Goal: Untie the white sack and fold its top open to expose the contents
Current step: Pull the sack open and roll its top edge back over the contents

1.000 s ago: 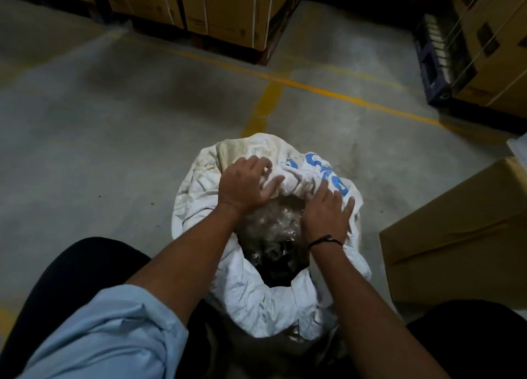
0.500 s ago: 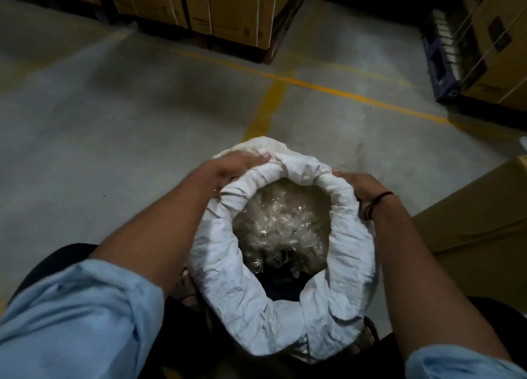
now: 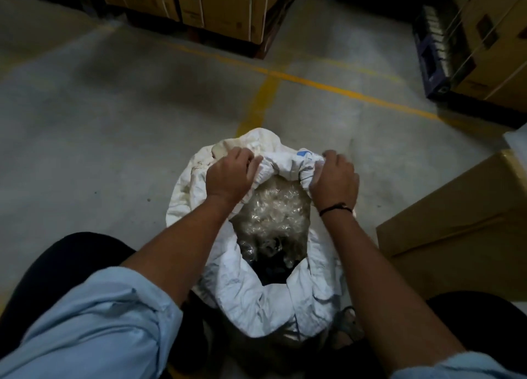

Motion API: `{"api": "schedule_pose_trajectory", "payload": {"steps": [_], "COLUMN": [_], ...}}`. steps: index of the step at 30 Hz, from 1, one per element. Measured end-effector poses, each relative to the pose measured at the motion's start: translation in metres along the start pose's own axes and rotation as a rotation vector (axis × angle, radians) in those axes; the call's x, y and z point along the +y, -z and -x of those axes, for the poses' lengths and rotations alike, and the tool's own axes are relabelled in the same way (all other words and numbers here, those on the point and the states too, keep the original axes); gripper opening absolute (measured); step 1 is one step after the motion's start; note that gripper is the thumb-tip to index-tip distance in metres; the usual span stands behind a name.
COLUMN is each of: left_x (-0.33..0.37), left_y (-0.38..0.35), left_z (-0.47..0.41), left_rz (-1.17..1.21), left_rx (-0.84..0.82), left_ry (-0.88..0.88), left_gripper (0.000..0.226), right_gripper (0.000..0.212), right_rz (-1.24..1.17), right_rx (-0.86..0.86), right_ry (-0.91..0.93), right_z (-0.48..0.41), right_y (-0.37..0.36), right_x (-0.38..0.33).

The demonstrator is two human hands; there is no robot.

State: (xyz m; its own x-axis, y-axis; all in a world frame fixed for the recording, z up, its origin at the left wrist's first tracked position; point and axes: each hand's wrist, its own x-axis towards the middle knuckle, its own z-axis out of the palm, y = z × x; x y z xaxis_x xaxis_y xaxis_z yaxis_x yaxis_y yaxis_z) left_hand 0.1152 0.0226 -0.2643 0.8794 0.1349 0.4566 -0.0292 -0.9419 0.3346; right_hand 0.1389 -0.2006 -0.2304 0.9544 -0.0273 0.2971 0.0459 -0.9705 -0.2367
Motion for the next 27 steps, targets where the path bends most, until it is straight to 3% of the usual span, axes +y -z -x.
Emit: {"api": "schedule_pose_trajectory", "payload": {"steps": [3,7,12,15,17,19,21,23,25,27], "left_x": [0.004,0.013,0.017,0.007,-0.008,-0.022,-0.037,-0.05,-0.061,-0.062], "left_y": [0.007,0.013,0.023,0.033,0.042,0.054,0.055,0.049,0.03,0.013], "left_z": [0.026,0.058,0.066,0.037,0.013,-0.012,-0.028,-0.031,-0.021,-0.012], "left_rz": [-0.097,-0.353,-0.394,-0.105,0.223,0.555,0.834,0.978,1.024,0.966], "left_rx": [-0.031,-0.227,-0.281,-0.393,-0.451,-0.437,-0.449,-0.57,-0.659,-0.589], "left_ry": [-0.125,-0.005,0.104,0.169,0.29,0.472,0.754,0.956,1.027,1.073], "left_gripper": [0.047,0.085,0.067,0.055,0.05,0.051,0.054,0.065,0.085,0.089], "right_gripper": [0.046,0.081,0.082,0.072,0.066,0.058,0.063,0.077,0.095,0.101], "right_rz": [0.059,0.153,0.061,0.009,-0.198,-0.479,-0.764,-1.045,-1.147,-1.149], "right_rx": [-0.044,-0.22,-0.31,-0.34,-0.292,-0.166,-0.174,-0.34,-0.475,-0.492], "right_ry": [0.016,-0.097,-0.122,-0.091,-0.097,-0.183,-0.382,-0.601,-0.73,-0.773], "right_z": [0.047,0.085,0.083,0.064,0.047,0.023,0.001,-0.013,-0.012,-0.008], "right_y": [0.002,-0.008,-0.001,-0.001,0.0,0.011,0.019,0.013,-0.016,-0.036], "right_x": [-0.013,-0.006,0.011,0.028,0.04,0.051,0.067,0.085,0.11,0.117]}}
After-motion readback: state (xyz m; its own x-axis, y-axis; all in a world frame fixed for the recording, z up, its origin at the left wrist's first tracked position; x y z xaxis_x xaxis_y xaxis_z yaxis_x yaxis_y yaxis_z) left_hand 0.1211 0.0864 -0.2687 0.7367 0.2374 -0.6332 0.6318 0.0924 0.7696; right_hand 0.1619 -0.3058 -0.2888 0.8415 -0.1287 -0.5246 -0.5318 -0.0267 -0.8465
